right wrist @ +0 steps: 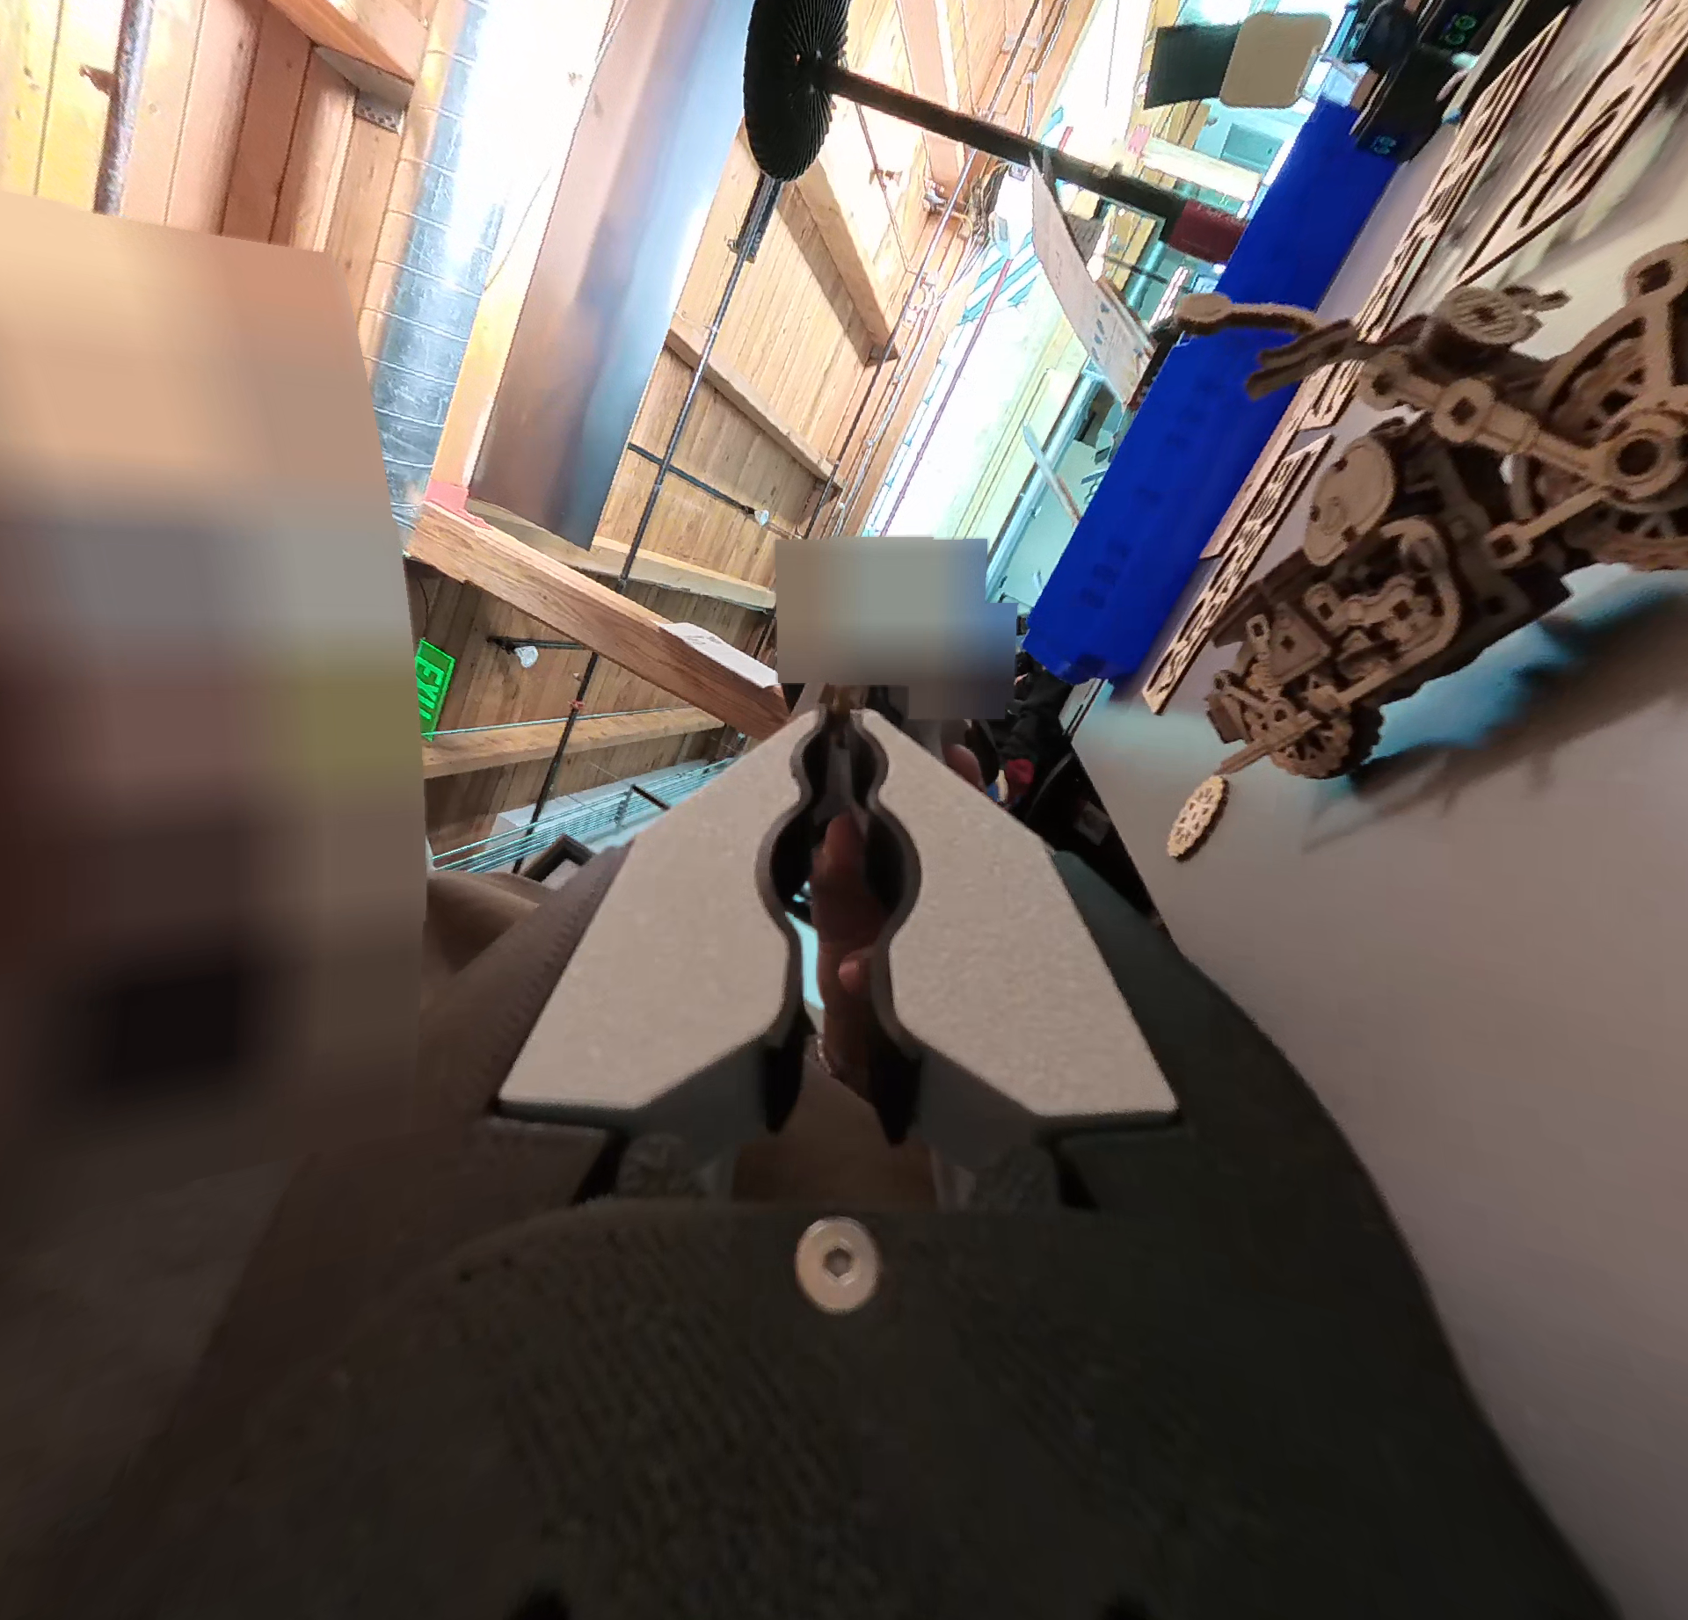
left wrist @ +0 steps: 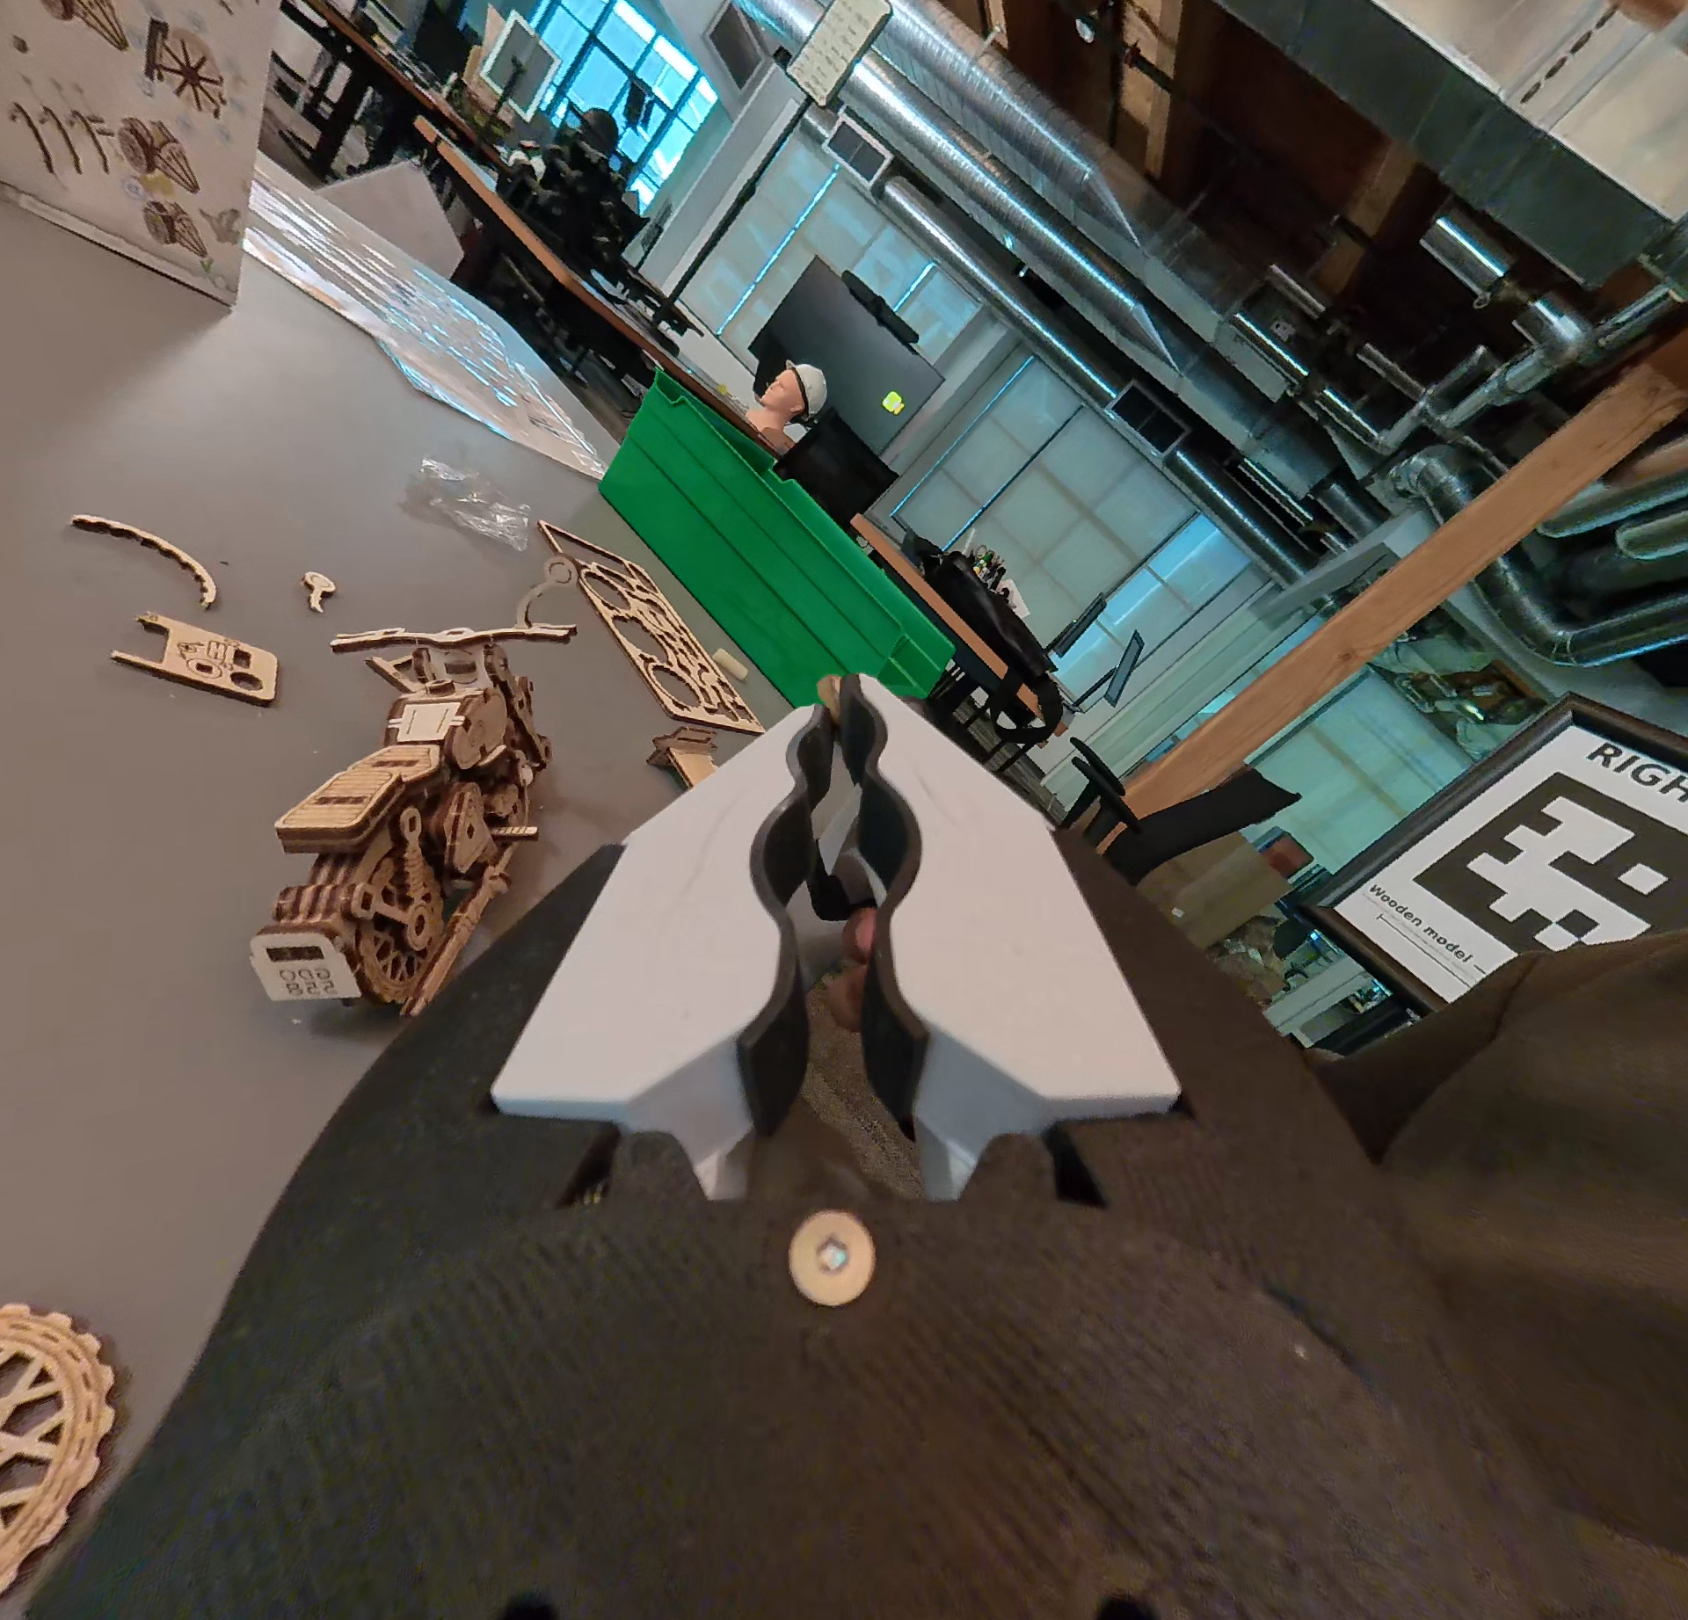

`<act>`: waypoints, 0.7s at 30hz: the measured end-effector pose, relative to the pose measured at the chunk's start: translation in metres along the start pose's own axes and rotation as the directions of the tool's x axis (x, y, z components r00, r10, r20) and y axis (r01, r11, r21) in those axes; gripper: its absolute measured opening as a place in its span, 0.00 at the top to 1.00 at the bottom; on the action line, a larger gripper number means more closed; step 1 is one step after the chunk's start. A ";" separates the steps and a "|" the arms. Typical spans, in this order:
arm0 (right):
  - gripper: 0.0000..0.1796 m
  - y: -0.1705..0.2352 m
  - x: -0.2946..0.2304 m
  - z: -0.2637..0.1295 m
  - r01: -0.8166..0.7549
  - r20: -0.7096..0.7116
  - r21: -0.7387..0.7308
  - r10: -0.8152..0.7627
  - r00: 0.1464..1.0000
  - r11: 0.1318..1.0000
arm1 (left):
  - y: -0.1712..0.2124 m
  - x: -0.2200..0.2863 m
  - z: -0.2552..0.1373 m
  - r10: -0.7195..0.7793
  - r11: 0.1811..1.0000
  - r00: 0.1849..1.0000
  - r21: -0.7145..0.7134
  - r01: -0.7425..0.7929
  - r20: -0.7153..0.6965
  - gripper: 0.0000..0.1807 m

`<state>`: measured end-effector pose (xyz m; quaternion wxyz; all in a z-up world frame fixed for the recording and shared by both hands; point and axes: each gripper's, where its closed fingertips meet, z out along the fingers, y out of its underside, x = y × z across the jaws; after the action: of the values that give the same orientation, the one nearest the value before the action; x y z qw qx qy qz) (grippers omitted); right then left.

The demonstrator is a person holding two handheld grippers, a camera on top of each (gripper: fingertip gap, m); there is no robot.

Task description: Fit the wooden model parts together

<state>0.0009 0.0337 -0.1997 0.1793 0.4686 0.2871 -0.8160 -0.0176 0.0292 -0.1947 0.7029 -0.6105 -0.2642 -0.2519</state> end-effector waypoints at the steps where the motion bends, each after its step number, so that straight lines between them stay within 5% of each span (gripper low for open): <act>1: 0.99 -0.001 0.001 -0.001 0.007 -0.008 0.009 -0.007 1.000 1.000 | 0.000 0.001 0.000 0.003 1.000 1.000 0.000 -0.003 -0.002 0.98; 21: 0.99 -0.002 0.001 0.001 0.072 -0.044 0.037 -0.070 0.997 0.997 | 0.006 0.008 0.003 -0.025 1.000 0.999 -0.005 0.024 -0.033 0.99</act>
<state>-0.0015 0.0345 -0.1994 0.1348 0.4789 0.2915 -0.8170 -0.0081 0.0325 -0.1931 0.7026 -0.6046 -0.2593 -0.2712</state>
